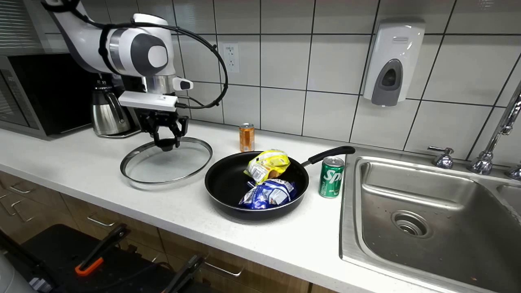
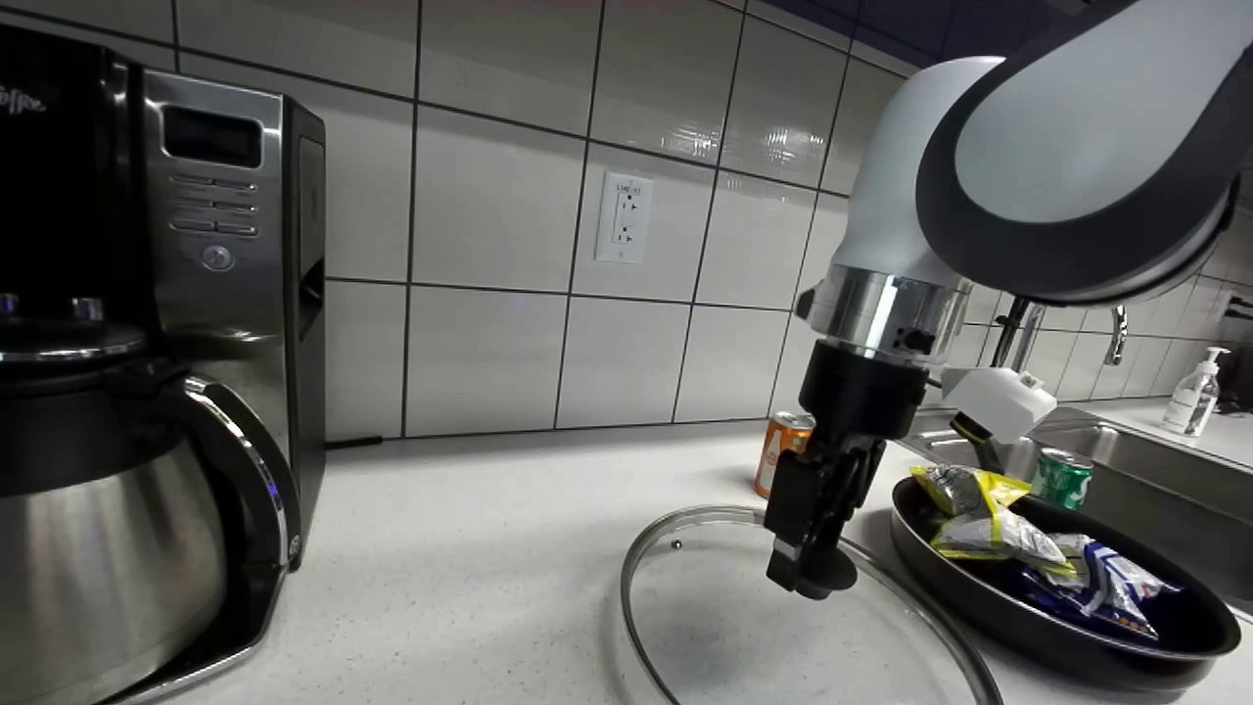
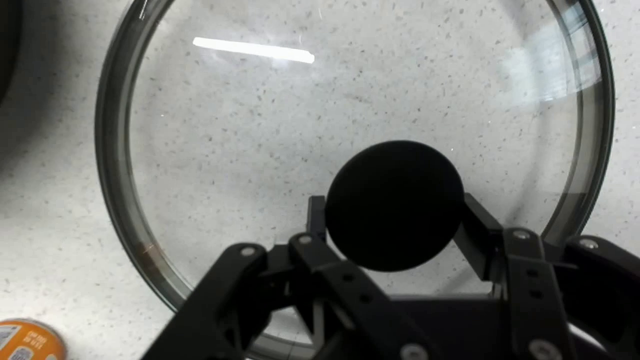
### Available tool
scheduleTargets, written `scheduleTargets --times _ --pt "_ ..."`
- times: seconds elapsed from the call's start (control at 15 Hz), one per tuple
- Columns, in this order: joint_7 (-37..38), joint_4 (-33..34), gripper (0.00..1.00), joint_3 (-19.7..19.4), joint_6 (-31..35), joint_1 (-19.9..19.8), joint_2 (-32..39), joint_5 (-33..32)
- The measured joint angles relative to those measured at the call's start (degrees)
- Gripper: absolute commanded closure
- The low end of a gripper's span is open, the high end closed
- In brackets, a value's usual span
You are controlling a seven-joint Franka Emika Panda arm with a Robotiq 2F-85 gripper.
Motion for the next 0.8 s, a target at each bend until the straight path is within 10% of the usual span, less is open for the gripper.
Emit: scheduleTargets --times 0.8 --pt "-2.7 -0.3 0.61 -3.4 -6.6 -1.9 -8.6 0.0"
